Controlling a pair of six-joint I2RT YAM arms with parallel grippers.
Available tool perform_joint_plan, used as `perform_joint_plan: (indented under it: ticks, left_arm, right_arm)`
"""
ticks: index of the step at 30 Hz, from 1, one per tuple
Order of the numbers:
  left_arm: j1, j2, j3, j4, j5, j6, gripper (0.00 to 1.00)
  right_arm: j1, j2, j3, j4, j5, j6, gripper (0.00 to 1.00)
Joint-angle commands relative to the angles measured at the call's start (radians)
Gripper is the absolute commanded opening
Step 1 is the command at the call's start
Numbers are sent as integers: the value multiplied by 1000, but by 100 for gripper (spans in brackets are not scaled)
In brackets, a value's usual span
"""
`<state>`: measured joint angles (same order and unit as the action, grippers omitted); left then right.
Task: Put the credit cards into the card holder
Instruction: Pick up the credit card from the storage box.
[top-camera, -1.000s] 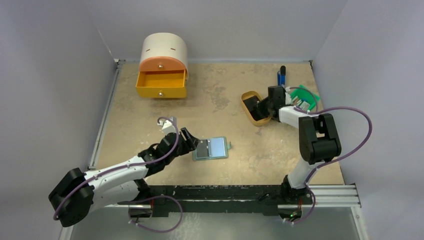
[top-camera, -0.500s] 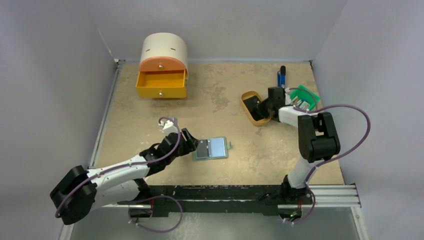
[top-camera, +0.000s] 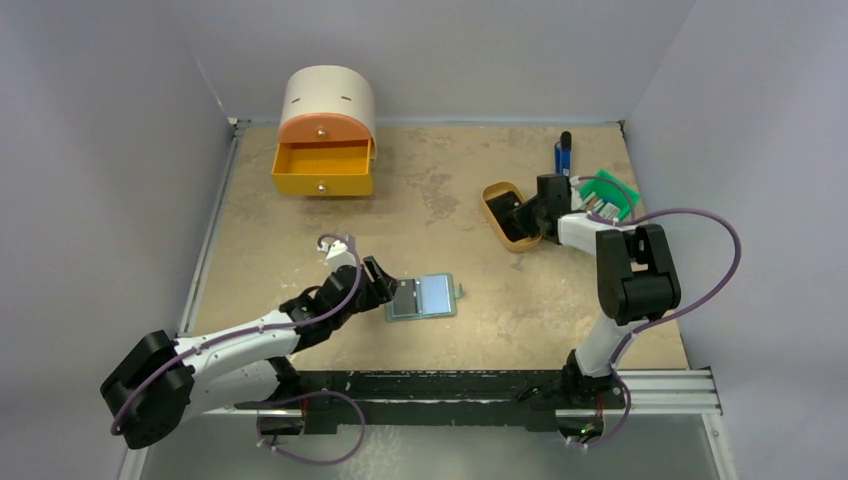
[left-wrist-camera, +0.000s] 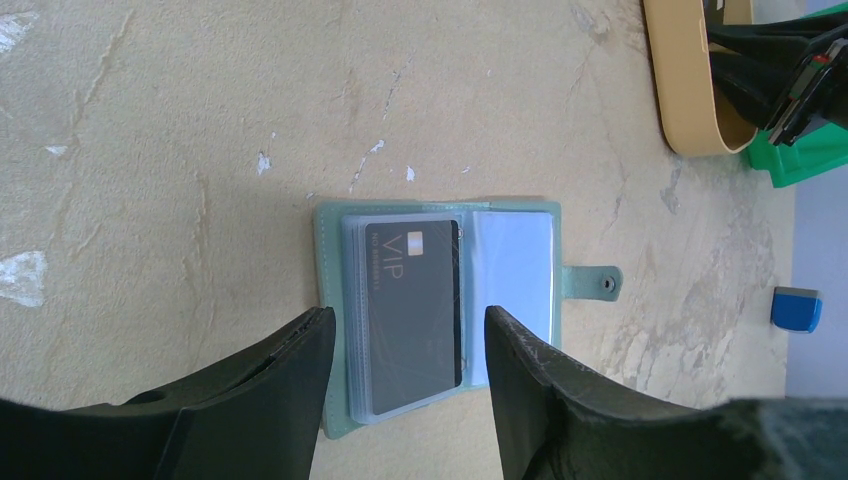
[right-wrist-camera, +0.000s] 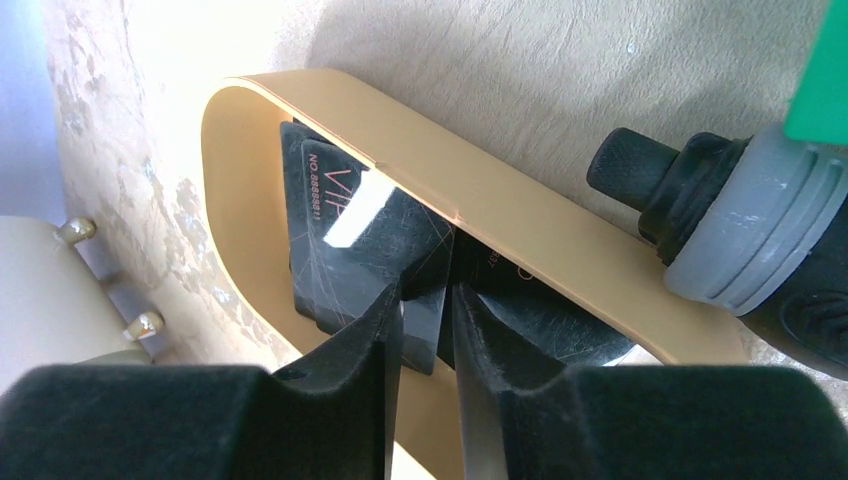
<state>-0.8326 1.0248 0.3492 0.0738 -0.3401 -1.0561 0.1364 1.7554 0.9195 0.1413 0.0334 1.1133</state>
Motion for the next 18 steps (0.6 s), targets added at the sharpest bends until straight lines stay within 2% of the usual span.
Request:
perform_joint_plan:
  ticks: [1, 13, 15, 18]
  left_arm:
    - [-3, -8, 3, 49, 3, -10, 55]
    - [-3, -2, -3, 61, 10, -17, 55]
    - [-4, -2, -4, 63, 10, -18, 55]
    - [-3, -3, -4, 63, 10, -18, 55]
  right_arm:
    - [-4, -12, -16, 10, 5, -15, 25]
    - [-7, -52, -61, 35, 5, -17, 19]
    - [-7, -56, -56, 41, -1, -20, 21]
    - [-7, -56, -40, 30, 3, -29, 31]
